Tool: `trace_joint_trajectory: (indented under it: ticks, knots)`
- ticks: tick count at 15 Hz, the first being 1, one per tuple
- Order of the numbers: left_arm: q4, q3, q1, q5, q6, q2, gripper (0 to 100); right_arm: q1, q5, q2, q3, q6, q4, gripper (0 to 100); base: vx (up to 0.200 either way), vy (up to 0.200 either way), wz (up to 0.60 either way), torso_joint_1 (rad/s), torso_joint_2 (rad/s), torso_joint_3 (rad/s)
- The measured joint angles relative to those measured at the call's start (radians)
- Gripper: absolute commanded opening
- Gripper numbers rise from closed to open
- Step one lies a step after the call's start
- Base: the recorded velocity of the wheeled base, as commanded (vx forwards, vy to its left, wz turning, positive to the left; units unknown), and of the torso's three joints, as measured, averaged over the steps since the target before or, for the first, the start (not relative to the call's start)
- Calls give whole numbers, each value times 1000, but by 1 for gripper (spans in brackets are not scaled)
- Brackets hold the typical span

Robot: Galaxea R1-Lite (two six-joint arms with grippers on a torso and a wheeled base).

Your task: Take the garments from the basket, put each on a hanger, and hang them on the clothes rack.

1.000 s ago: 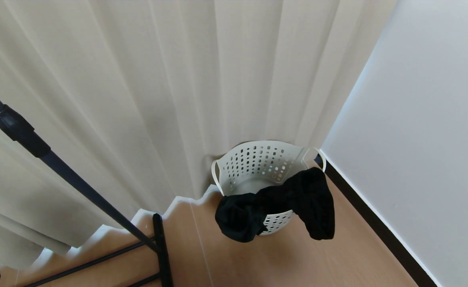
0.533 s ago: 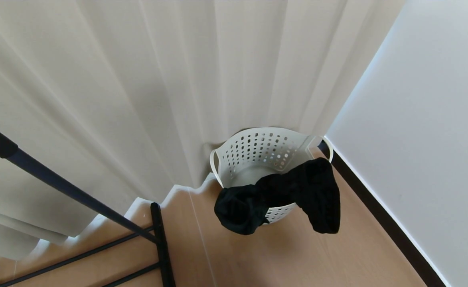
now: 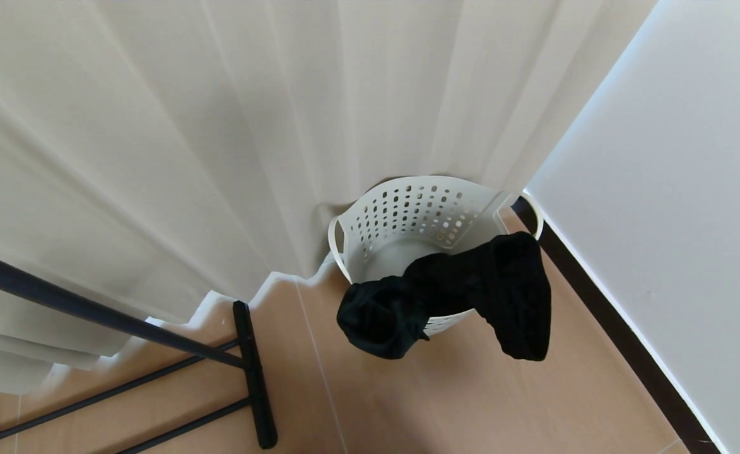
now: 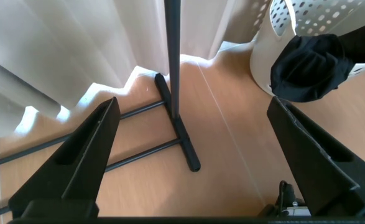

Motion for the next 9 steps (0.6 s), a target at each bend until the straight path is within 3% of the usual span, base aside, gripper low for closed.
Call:
trace_joint_trajectory:
  ticks: [9]
  knots:
    - [0, 0, 0, -4, 0, 0, 100, 0, 16, 0, 0, -13, 1, 100, 0, 0, 0, 0, 0, -6]
